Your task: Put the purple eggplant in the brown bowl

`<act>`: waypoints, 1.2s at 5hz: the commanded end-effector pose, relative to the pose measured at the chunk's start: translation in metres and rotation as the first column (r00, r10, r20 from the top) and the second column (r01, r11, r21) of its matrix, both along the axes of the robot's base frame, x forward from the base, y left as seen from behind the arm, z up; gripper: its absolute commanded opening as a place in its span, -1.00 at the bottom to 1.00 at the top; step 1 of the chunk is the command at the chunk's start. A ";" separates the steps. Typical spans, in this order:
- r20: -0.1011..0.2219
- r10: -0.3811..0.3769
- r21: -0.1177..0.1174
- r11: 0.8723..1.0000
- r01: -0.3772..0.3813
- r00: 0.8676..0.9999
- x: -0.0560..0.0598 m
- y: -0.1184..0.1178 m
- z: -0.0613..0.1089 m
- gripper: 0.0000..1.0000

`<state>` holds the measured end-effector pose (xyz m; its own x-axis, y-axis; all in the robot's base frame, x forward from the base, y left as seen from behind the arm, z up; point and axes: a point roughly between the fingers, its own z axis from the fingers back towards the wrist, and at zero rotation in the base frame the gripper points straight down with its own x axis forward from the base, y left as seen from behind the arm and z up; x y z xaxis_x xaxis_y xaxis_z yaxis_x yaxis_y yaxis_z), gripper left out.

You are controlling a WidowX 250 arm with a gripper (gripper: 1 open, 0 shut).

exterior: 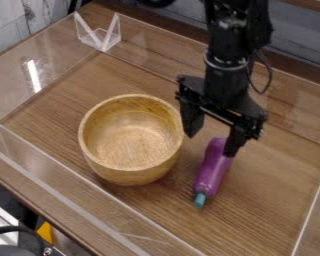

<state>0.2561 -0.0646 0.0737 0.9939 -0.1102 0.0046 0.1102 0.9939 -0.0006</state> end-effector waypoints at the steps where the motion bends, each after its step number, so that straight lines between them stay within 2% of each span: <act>1: 0.074 -0.001 -0.001 1.000 0.001 0.997 0.001 -0.007 0.011 1.00; 2: 0.075 -0.004 0.004 1.000 0.004 0.997 -0.003 -0.011 0.002 1.00; 4: 0.054 0.001 0.013 1.000 -0.002 0.999 -0.005 -0.013 -0.014 1.00; 6: 0.036 0.012 0.020 1.000 -0.012 0.999 -0.003 -0.013 -0.032 1.00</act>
